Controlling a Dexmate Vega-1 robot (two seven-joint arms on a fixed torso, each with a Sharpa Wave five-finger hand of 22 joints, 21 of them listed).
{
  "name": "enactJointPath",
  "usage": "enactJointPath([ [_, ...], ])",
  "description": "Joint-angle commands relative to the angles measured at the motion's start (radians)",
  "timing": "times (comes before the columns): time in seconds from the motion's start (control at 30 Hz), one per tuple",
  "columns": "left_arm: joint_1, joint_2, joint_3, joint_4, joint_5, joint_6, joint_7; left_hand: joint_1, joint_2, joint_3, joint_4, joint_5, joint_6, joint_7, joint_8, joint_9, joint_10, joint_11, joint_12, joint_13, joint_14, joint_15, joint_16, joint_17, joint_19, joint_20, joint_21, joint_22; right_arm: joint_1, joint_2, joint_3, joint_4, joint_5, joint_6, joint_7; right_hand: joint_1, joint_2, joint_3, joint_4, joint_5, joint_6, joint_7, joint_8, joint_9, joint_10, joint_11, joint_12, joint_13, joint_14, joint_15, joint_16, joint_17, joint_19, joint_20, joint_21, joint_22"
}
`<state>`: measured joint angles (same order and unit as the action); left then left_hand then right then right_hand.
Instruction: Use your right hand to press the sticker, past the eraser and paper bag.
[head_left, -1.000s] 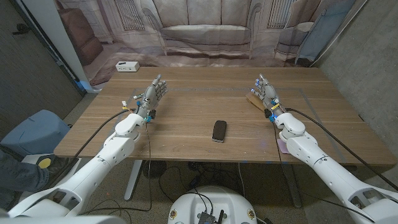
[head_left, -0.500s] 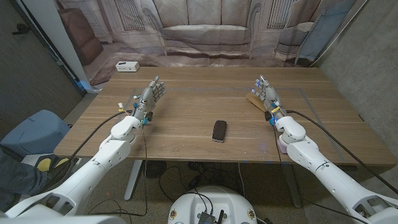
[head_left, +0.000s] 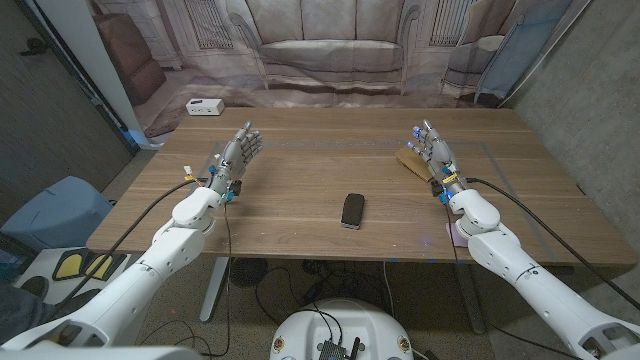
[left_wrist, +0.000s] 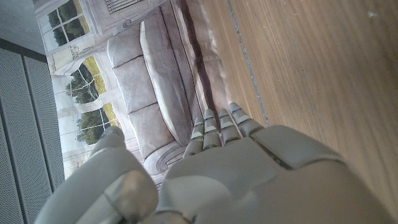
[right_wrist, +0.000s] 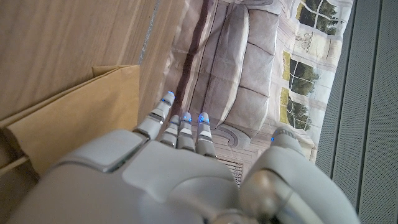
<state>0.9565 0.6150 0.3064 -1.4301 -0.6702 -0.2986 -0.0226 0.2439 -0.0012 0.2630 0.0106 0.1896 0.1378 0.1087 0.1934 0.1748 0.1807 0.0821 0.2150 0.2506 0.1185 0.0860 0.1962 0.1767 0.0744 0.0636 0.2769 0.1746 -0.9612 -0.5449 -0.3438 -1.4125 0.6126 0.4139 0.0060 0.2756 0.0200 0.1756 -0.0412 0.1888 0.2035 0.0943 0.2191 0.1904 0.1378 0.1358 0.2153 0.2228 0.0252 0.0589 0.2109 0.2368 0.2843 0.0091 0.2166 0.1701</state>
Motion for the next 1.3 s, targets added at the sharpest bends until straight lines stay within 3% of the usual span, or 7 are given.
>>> enactJointPath([
  [0.03, 0.006, 0.001, 0.003, -0.015, 0.023, -0.013, 0.01, 0.004, 0.005, 0.003, -0.006, 0.004, 0.009, 0.0, 0.002, 0.003, 0.018, 0.0, 0.008, -0.002, 0.021, -0.002, 0.008, 0.003, 0.025, 0.003, 0.0, 0.002, -0.018, -0.017, 0.011, 0.031, 0.021, 0.078, 0.095, -0.008, -0.002, 0.0, -0.004, 0.001, -0.004, -0.002, 0.001, 0.003, 0.012, 0.006, 0.007, -0.002, 0.003, 0.002, 0.005, -0.001, 0.004, 0.002, -0.003, 0.002],
  [0.1, 0.002, 0.0, 0.004, -0.008, 0.022, -0.019, 0.0, 0.005, 0.005, 0.002, -0.007, 0.004, 0.009, 0.0, 0.001, 0.003, 0.023, -0.003, 0.009, -0.004, 0.023, -0.002, 0.008, 0.003, 0.03, 0.004, 0.001, 0.002, -0.028, -0.017, 0.014, 0.027, 0.02, 0.091, 0.096, -0.009, 0.0, 0.0, -0.005, 0.001, -0.017, -0.016, -0.006, 0.003, 0.016, 0.006, 0.007, -0.003, 0.007, 0.0, 0.006, -0.002, 0.006, 0.001, -0.004, 0.002],
  [0.3, 0.031, 0.006, -0.003, -0.033, 0.024, -0.028, 0.014, 0.005, 0.004, 0.002, -0.009, 0.004, 0.011, 0.0, 0.001, 0.003, 0.026, -0.005, 0.01, -0.007, 0.027, -0.002, 0.007, 0.003, 0.032, 0.005, -0.002, 0.002, -0.083, -0.039, 0.031, -0.05, -0.006, 0.089, 0.037, -0.007, 0.003, 0.0, -0.009, 0.002, -0.029, -0.016, -0.013, 0.003, 0.032, -0.001, 0.011, -0.007, 0.031, -0.004, 0.013, -0.006, 0.026, 0.0, -0.001, 0.002],
  [0.4, 0.04, 0.022, -0.007, -0.051, 0.046, -0.026, 0.033, 0.005, 0.004, 0.001, -0.01, 0.003, 0.019, 0.012, 0.003, 0.003, 0.032, -0.002, 0.011, -0.01, 0.039, -0.005, 0.01, 0.003, 0.037, 0.005, -0.004, 0.002, -0.108, -0.058, 0.041, -0.087, -0.02, 0.082, 0.015, -0.009, 0.002, -0.002, -0.01, 0.002, -0.027, -0.014, -0.013, 0.002, 0.04, 0.001, 0.012, -0.008, 0.04, -0.002, 0.015, -0.007, 0.04, -0.001, 0.003, 0.002],
  [0.7, 0.016, 0.013, -0.004, -0.01, 0.047, -0.049, 0.007, 0.005, 0.004, 0.0, -0.013, 0.003, 0.033, 0.02, 0.005, 0.003, 0.045, -0.003, 0.014, -0.016, 0.047, 0.001, 0.008, 0.003, 0.047, 0.003, -0.006, 0.002, -0.173, -0.095, 0.07, -0.156, -0.037, 0.072, -0.028, -0.011, 0.003, -0.003, -0.01, 0.002, -0.02, -0.003, -0.011, 0.002, 0.047, 0.001, 0.013, -0.01, 0.047, 0.002, 0.016, -0.008, 0.046, -0.001, 0.001, 0.001],
  [1.3, 0.0, -0.004, 0.009, -0.002, 0.052, -0.051, 0.006, 0.005, 0.004, -0.002, -0.017, 0.002, 0.038, 0.019, 0.003, 0.003, 0.048, -0.001, 0.012, -0.023, 0.047, -0.001, 0.003, 0.003, 0.044, -0.001, -0.016, 0.002, -0.307, -0.137, 0.152, -0.239, -0.021, 0.103, -0.058, -0.015, 0.003, -0.006, -0.012, 0.002, -0.009, 0.004, -0.01, 0.002, 0.054, 0.003, 0.012, -0.012, 0.051, 0.003, 0.015, -0.011, 0.047, 0.003, -0.003, 0.002],
])
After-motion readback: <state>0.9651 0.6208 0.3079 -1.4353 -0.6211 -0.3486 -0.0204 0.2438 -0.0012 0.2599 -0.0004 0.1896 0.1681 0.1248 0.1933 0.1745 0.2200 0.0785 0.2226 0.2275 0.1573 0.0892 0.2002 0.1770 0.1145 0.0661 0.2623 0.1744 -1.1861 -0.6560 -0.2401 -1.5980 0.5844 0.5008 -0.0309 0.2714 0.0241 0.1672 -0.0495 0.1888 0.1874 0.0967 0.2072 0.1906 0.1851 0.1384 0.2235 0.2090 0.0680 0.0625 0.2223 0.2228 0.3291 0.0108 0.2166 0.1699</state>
